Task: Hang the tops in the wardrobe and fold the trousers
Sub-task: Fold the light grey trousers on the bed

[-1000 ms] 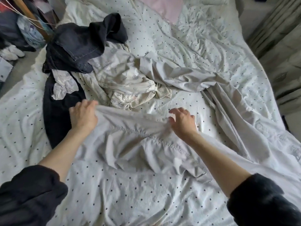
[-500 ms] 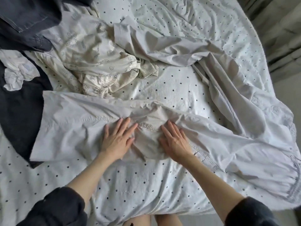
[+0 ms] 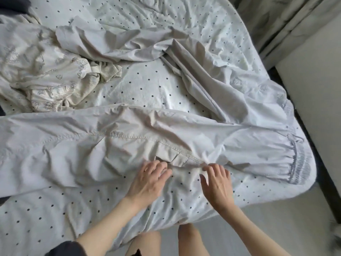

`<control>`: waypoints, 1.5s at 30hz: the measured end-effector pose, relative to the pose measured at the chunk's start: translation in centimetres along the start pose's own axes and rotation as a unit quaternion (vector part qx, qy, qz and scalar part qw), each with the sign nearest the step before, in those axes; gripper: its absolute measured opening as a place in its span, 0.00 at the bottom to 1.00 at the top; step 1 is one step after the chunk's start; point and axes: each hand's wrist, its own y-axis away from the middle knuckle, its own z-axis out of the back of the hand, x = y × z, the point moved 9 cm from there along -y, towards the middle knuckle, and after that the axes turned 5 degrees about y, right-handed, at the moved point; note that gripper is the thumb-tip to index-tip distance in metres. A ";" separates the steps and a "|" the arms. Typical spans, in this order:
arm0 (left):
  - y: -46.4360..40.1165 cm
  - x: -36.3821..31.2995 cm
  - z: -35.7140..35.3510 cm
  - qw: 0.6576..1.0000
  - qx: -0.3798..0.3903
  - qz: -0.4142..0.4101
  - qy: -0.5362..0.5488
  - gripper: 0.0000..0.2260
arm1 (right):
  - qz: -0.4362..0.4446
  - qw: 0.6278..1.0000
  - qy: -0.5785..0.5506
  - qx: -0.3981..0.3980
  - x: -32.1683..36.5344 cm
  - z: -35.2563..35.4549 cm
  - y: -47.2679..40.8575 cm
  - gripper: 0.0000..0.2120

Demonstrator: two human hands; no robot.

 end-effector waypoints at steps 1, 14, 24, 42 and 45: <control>-0.4 -0.8 -1.4 0.999 0.027 -0.009 -0.020 0.11 | -0.008 1.000 0.014 0.021 -1.8 -0.8 0.3 0.12; -4.9 4.0 -3.3 0.978 0.054 0.131 -0.152 0.18 | 0.003 0.995 0.085 0.048 -7.0 -5.1 -5.0 0.28; -2.1 1.6 -2.8 0.939 0.276 0.203 0.027 0.16 | 0.075 0.995 -0.015 0.058 -8.8 -1.9 -1.5 0.14; -16.2 12.7 2.6 0.979 0.102 0.175 -0.028 0.20 | 0.060 0.998 0.020 -0.030 0.9 5.2 -22.5 0.21; -17.2 16.9 2.4 0.980 0.090 0.173 -0.026 0.22 | 0.026 0.999 0.040 0.011 2.7 3.5 -26.7 0.24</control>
